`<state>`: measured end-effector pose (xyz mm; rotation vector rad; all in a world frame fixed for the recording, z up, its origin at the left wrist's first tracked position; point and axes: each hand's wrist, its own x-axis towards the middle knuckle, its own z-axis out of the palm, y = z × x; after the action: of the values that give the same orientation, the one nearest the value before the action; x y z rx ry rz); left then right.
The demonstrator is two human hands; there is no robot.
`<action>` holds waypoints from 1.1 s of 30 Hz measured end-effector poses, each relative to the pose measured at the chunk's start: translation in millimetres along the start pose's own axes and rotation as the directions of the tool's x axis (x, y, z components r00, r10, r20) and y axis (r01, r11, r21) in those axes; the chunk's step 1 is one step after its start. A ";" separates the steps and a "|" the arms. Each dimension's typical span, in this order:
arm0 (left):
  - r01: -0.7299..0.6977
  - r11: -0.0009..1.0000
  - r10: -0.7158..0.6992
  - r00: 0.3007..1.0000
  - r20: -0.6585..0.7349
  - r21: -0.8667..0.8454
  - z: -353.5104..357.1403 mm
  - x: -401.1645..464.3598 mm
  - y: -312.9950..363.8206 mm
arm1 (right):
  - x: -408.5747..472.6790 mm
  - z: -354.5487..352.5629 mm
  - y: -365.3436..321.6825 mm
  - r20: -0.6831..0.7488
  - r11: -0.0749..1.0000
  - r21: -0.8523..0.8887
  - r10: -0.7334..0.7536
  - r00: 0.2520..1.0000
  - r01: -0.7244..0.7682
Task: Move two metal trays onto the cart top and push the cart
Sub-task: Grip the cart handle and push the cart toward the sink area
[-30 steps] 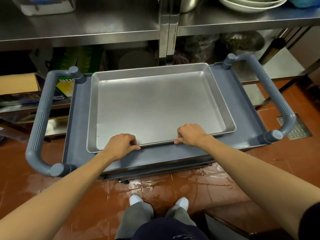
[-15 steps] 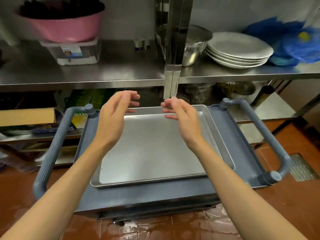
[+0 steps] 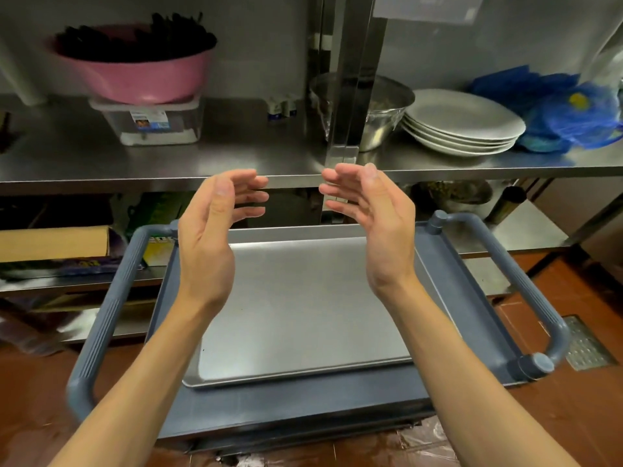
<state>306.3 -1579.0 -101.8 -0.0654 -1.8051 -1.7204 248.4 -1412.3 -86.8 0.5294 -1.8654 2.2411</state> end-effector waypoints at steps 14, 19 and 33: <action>-0.014 0.999 0.018 0.996 -0.084 0.041 -54.4 11.0 -15.0 | 8.6 54.8 25.0 0.043 0.998 0.067 0.010 0.999 -0.013; -0.015 0.995 0.043 0.952 -0.302 0.094 -105.5 -2.0 3.5 | 19.1 95.7 35.0 0.171 0.988 0.151 -0.015 0.985 -0.011; -0.050 0.984 0.138 0.825 -0.548 0.173 -328.5 -31.9 24.7 | -33.7 312.5 59.3 0.353 0.965 0.260 -0.072 0.933 -0.024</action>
<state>475.4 -1863.2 -113.8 0.3742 -1.4487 -1.3384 307.2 -1726.0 -106.7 1.0663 -1.6982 2.5264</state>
